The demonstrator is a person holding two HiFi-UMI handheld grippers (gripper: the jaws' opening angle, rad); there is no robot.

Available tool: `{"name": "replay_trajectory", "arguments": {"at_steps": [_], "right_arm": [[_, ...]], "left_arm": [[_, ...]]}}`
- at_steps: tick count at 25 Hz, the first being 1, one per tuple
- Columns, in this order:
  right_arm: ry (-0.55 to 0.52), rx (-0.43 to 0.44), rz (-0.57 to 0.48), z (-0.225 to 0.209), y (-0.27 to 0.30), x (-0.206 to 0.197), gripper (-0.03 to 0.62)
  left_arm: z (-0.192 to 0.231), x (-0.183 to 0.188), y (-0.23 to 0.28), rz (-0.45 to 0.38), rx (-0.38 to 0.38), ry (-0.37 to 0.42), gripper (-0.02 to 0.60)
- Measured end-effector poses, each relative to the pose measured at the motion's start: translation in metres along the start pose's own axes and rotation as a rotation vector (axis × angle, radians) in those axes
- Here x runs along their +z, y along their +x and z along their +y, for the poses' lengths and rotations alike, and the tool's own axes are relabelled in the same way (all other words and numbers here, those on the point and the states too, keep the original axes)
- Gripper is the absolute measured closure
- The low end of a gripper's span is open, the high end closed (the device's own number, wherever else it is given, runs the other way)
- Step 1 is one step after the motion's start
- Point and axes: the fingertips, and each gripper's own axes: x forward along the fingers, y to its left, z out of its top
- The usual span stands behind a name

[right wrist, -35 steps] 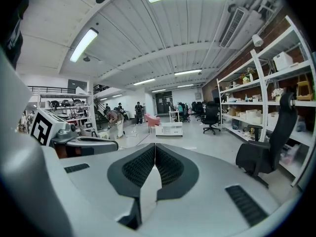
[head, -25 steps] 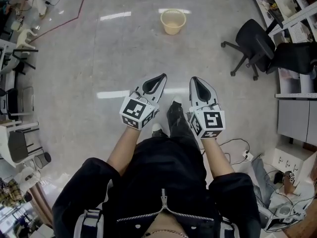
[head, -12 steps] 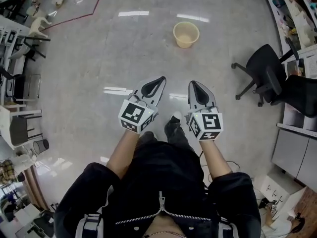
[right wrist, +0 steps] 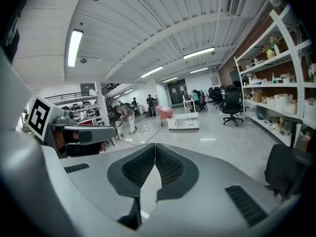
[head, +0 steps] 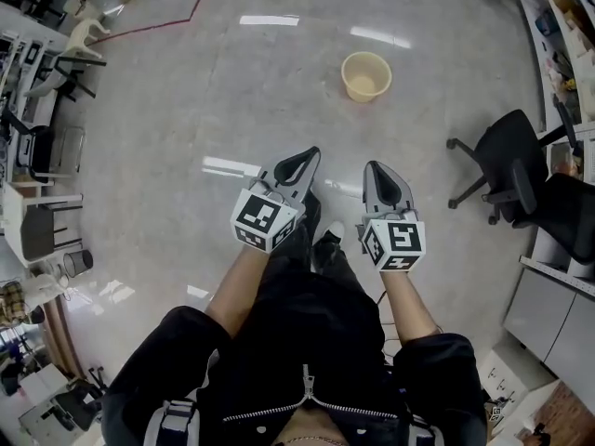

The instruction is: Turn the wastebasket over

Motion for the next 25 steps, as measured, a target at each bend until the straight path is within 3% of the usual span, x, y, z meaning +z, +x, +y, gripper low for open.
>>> {"name": "replay_trajectory", "arguments": {"at_steps": [15,25], "right_arm": [[-0.038,-0.18,-0.002,-0.056,0.144,0.067,0.583],[-0.034,-0.236,0.011,-0.105,0.197,0.074,0.583]], "left_arm": [[0.142,0.038,0.147,-0.018,-0.153,-0.009,0.577],[0.184,0.023,0.212,0.016,-0.181,-0.018,0.577]]}}
